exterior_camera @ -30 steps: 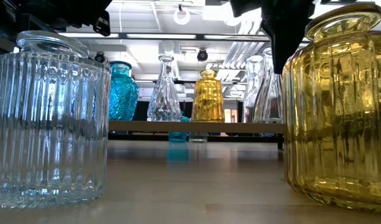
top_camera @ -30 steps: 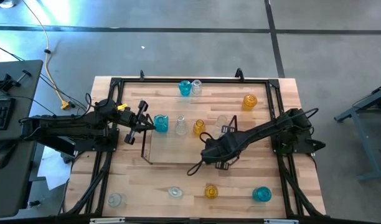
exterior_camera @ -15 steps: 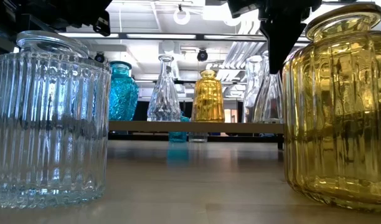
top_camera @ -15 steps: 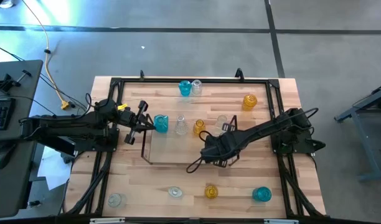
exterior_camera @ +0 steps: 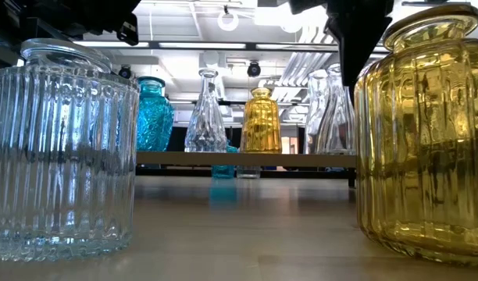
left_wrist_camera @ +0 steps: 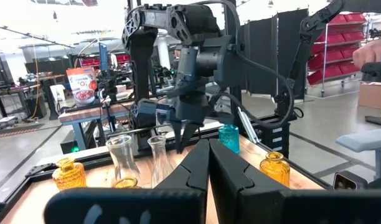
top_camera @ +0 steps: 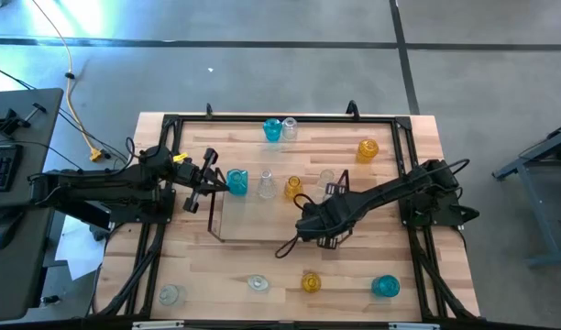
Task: Sort vases onto shelf
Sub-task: Put the bottom right transparent vase on the shelf
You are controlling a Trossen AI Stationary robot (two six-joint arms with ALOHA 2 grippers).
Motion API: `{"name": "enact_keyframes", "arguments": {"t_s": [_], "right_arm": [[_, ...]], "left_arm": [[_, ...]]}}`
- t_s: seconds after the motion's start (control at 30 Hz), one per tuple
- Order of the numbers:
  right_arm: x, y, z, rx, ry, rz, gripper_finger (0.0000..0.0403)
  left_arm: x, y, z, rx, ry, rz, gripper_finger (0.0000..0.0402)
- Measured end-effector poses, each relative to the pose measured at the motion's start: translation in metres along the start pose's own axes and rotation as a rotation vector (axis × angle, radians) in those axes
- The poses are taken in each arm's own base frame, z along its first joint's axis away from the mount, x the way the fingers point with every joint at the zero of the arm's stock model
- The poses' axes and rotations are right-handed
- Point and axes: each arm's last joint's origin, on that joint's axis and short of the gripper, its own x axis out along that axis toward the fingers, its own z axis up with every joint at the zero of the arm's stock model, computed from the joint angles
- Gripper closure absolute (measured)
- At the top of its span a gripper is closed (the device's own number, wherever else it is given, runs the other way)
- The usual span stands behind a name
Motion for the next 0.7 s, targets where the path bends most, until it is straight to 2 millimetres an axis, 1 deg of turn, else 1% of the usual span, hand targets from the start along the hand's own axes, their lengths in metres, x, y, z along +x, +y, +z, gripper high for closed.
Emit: {"name": "enact_keyframes", "arguments": {"t_s": [0.17, 0.4, 0.7], "right_arm": [[0.006, -0.001, 0.001, 0.009, 0.014, -0.004, 0.0402], [0.008, -0.01, 0.005, 0.049, 0.007, -0.025, 0.0402], [0.008, -0.011, 0.005, 0.047, -0.001, -0.049, 0.0402]], "left_arm": [[0.0, 0.0, 0.0, -0.001, 0.0, 0.0, 0.0401], [0.0, 0.0, 0.0, -0.001, 0.0, 0.0, 0.0401], [0.0, 0.0, 0.0, 0.0, 0.0, 0.0, 0.0401]]}}
